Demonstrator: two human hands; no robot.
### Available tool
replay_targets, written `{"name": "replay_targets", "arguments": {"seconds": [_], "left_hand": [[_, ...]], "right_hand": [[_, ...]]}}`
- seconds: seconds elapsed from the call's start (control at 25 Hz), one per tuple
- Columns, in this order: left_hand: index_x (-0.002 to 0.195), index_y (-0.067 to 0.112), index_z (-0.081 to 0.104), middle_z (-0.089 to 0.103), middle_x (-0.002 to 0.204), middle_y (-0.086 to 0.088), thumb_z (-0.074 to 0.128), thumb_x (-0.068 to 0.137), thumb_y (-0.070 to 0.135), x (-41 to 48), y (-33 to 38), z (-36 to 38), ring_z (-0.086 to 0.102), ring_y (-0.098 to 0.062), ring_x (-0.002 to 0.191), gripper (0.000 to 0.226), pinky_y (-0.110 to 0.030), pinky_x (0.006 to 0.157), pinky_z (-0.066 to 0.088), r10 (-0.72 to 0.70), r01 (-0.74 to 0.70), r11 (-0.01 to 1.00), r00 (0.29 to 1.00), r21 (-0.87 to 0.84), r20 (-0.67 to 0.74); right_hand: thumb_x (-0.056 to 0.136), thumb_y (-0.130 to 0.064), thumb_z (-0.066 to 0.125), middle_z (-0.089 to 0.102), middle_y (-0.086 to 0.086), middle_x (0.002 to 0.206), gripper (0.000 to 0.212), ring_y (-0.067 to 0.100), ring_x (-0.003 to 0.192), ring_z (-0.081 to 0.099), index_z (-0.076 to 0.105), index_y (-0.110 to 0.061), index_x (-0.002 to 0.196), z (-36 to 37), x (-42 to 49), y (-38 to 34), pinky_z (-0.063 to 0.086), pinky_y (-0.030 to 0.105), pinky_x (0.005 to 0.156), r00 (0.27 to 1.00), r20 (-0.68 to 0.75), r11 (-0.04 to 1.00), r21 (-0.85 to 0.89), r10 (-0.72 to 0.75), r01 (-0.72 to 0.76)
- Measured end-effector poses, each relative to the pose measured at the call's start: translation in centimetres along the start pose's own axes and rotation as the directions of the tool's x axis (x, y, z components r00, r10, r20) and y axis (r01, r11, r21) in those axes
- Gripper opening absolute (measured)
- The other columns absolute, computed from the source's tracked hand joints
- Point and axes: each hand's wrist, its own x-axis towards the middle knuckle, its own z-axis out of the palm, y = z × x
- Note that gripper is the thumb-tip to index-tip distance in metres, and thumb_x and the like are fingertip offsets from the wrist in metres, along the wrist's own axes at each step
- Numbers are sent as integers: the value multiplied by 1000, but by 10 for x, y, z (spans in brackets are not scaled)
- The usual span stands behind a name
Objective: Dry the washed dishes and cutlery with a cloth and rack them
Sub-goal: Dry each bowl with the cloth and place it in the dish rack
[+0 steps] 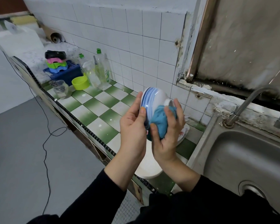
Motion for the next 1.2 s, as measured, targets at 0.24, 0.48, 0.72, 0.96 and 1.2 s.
{"name": "replay_targets", "arguments": {"seconds": [0.24,0.48,0.72,0.96,1.2], "left_hand": [[124,16,57,62,129,-5,35,101,5,5,5,1,60,-17,111,34,-35,100,48,-117,106,968,992,-229,-38],[118,14,60,66,119,4,42,97,4,11,6,-19,57,-14,115,29,-33,105,42,-40,65,964,994,-258,97],[108,27,74,71,113,3,68,81,13,15,33,-42,63,-13,109,31,-28,92,51,102,-124,991,937,47,335],[105,27,73,72,103,15,54,86,12,8,30,-36,64,-2,104,31,-18,88,48,231,-327,881,928,343,292],[107,23,69,68,108,18,53,93,-4,5,17,-23,63,0,103,35,-15,88,49,183,-244,915,960,320,210]], "right_hand": [[100,-38,45,17,26,152,51,42,142,21,25,-41,146,1,-5,-1,27,57,113,993,-64,989,120,97,-89],[92,-34,45,42,-6,142,44,5,132,44,39,-33,135,0,19,-19,37,23,107,851,-104,739,557,514,-379],[81,-41,51,57,-7,132,51,8,124,54,50,-25,130,-20,60,-14,44,20,97,844,191,648,565,501,-512],[89,-26,59,57,-13,130,43,4,124,53,49,-27,131,-27,68,-24,42,16,97,909,343,816,438,236,-377],[87,-30,65,64,-14,121,40,7,116,60,56,-35,125,-19,74,-24,48,28,95,873,242,807,338,423,-485]]}}
